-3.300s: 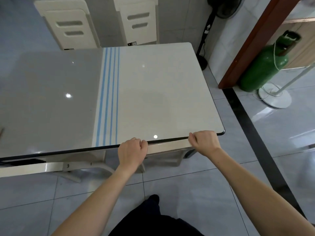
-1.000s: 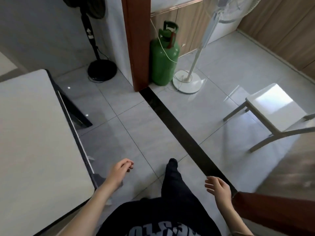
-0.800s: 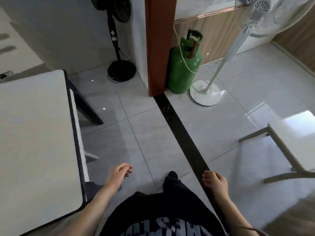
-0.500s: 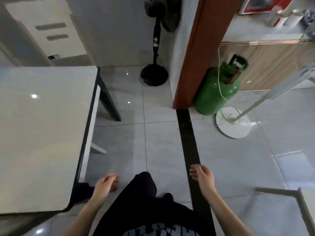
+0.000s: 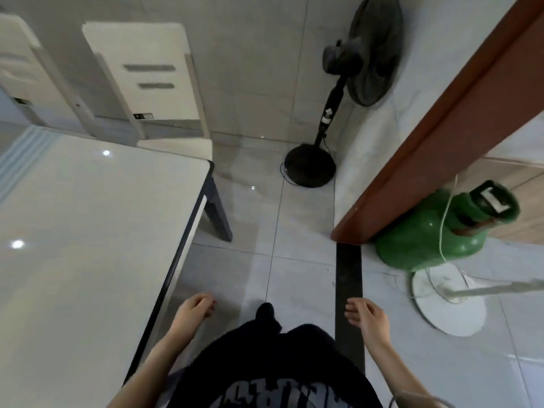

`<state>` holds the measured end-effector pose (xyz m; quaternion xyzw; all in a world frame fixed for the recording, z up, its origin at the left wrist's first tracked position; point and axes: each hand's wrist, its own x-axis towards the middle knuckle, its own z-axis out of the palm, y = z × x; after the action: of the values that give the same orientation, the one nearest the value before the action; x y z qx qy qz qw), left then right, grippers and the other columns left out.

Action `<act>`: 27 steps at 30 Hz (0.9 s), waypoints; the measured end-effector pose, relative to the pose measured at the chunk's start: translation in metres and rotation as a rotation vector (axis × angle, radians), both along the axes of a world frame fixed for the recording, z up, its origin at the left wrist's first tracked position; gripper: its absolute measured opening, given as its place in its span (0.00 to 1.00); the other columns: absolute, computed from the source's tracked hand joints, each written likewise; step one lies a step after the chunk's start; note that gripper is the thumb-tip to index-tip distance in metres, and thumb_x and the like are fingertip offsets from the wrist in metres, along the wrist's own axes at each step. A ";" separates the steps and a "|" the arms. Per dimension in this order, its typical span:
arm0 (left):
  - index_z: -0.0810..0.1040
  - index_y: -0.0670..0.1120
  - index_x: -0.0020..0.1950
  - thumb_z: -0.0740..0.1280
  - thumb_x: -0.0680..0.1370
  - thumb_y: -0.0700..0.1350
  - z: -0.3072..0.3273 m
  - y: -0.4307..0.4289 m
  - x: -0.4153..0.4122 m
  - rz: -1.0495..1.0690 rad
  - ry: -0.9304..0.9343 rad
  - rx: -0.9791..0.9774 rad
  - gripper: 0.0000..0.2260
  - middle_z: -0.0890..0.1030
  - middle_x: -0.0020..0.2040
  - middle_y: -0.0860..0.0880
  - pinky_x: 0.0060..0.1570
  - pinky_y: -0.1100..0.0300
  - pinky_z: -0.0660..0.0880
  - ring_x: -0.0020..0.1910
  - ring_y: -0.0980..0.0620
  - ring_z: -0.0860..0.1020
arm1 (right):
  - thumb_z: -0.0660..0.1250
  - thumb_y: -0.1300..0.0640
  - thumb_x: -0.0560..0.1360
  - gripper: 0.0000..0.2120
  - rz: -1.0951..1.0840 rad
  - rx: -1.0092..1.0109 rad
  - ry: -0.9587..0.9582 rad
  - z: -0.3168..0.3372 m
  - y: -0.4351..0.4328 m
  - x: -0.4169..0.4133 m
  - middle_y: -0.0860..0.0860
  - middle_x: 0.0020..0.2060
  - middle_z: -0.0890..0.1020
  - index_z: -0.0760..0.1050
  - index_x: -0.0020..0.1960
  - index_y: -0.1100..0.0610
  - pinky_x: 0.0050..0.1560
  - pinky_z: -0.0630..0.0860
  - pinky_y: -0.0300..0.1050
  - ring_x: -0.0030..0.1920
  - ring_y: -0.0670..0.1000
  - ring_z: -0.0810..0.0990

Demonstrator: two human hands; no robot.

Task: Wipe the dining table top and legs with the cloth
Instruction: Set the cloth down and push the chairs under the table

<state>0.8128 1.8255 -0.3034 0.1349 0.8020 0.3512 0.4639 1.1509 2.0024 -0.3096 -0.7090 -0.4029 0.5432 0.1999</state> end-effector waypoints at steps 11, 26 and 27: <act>0.81 0.46 0.44 0.61 0.79 0.42 -0.003 0.207 -0.047 -0.025 -0.032 0.046 0.10 0.83 0.40 0.46 0.42 0.59 0.73 0.38 0.50 0.78 | 0.61 0.61 0.80 0.10 0.036 -0.056 0.009 -0.011 0.196 -0.045 0.61 0.42 0.83 0.80 0.48 0.64 0.50 0.79 0.55 0.44 0.62 0.82; 0.79 0.38 0.49 0.57 0.81 0.39 0.011 0.355 -0.118 0.331 -0.007 0.042 0.12 0.81 0.43 0.37 0.41 0.54 0.73 0.41 0.42 0.78 | 0.61 0.59 0.81 0.10 0.373 -0.047 0.086 0.009 0.465 -0.217 0.58 0.42 0.83 0.80 0.47 0.60 0.46 0.77 0.46 0.43 0.56 0.81; 0.79 0.38 0.49 0.56 0.81 0.39 0.008 0.362 -0.126 0.347 -0.008 0.033 0.12 0.80 0.43 0.37 0.42 0.54 0.73 0.41 0.42 0.78 | 0.61 0.59 0.81 0.11 0.387 -0.034 0.087 0.009 0.476 -0.230 0.58 0.41 0.83 0.80 0.46 0.60 0.45 0.77 0.46 0.42 0.56 0.82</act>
<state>0.6873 2.1873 -0.2953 0.0005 0.8054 0.4398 0.3973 0.9211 2.4781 -0.3011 -0.5975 -0.5134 0.6083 0.0968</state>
